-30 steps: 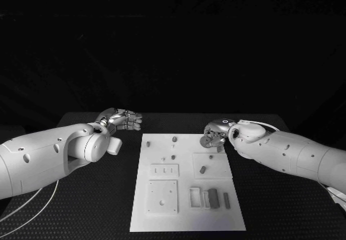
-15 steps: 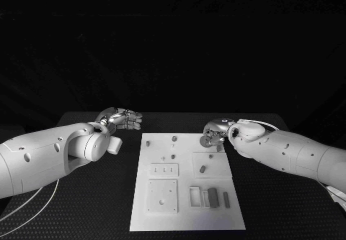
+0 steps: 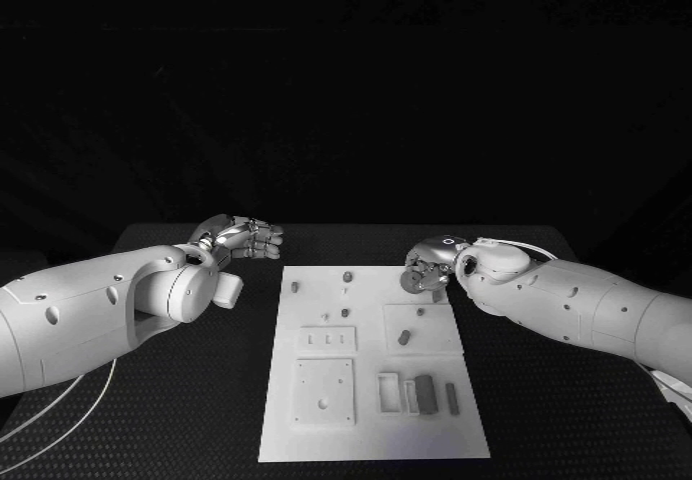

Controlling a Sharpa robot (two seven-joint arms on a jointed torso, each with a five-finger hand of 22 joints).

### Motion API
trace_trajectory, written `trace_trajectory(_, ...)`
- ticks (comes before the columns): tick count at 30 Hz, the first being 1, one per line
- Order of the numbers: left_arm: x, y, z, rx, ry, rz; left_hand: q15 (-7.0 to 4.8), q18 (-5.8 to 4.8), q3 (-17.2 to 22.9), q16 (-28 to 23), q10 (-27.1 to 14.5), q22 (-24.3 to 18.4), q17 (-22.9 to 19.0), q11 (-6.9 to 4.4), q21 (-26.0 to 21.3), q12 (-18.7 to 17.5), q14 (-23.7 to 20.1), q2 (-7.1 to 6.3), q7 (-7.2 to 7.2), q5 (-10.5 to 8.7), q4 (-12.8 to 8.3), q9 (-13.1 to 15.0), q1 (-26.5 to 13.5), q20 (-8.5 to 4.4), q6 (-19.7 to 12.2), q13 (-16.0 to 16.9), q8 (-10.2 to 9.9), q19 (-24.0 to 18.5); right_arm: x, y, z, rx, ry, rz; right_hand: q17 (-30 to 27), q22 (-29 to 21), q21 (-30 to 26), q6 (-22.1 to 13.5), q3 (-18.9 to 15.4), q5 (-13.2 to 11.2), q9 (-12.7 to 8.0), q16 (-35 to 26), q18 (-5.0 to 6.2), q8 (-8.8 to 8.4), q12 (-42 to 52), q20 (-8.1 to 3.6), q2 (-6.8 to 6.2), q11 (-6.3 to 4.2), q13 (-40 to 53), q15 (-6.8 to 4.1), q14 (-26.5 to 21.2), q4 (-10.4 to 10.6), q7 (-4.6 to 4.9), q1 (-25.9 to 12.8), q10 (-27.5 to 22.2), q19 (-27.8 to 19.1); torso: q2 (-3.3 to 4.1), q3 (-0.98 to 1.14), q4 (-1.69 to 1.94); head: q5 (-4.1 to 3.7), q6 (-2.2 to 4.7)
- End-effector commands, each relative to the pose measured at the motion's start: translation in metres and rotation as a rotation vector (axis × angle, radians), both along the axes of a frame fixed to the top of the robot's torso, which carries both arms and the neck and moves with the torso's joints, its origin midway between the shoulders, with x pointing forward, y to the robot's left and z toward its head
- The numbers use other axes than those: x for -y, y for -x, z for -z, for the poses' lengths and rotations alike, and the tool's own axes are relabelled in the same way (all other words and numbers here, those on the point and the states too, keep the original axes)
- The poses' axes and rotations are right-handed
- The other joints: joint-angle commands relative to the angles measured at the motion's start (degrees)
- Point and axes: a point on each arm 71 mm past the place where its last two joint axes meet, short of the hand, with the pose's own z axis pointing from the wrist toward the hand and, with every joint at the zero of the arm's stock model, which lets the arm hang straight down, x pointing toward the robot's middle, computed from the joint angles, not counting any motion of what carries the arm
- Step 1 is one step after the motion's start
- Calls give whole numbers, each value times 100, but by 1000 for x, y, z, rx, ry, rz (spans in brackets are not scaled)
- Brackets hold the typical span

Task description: Assemble the parts on the task board

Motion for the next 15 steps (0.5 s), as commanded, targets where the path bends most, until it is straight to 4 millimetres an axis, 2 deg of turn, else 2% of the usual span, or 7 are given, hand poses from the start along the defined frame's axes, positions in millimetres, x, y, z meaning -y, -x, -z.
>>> trace_trajectory(1,2,0,-1,7,3,14,-16,36,-15,-40,0,8,9,30,-24,-40,38,24,23,26,-2,-6,-12,-5,-8,6,-25,48,-5,4,4,35,32,-33,-6,115,33,524,-47,25,50,31,88,50,34,-3,14,-161,-11,-49,39,14,-68,49,-336,30,-4,-1,-1,5,21)
trace_trajectory(4,2,1,-1,7,3,13,-16,36,-15,-42,0,8,11,30,-25,-41,38,24,24,26,-3,-5,-12,-5,-7,7,-26,48,-10,6,0,80,40,-38,-6,115,36,527,-50,25,51,33,88,52,37,-4,14,-162,-11,-51,43,14,-69,48,-331,34,-5,-2,-2,7,24)
trace_trajectory(5,2,1,-1,7,3,13,-16,36,-15,-43,0,8,13,30,-26,-42,39,24,24,26,-3,-5,-12,-5,-7,7,-26,48,-12,7,-1,96,41,-40,-5,116,53,539,-73,23,53,48,88,57,51,-8,-27,-169,-10,-57,62,18,-74,32,-305,57,-4,-5,-5,7,33)
trace_trajectory(11,2,1,-1,8,4,13,-16,36,-16,-46,1,9,15,31,-27,-44,39,24,24,26,-3,-5,-12,-4,-7,8,-26,48,-22,12,-10,174,46,-39,-17,102,95,593,-98,25,56,84,88,75,74,-39,-84,-197,-33,-87,131,22,-101,11,-232,130,-7,-15,-4,7,57)
trace_trajectory(15,1,1,-1,8,3,11,-16,36,-16,-47,1,9,17,31,-28,-45,40,23,24,26,-3,-5,-12,-4,-7,8,-27,49,-32,15,-19,214,32,-58,-26,94,106,627,-100,25,57,93,88,86,79,-53,-105,-211,-49,-101,161,25,-114,-5,-196,158,-5,-7,2,11,71)
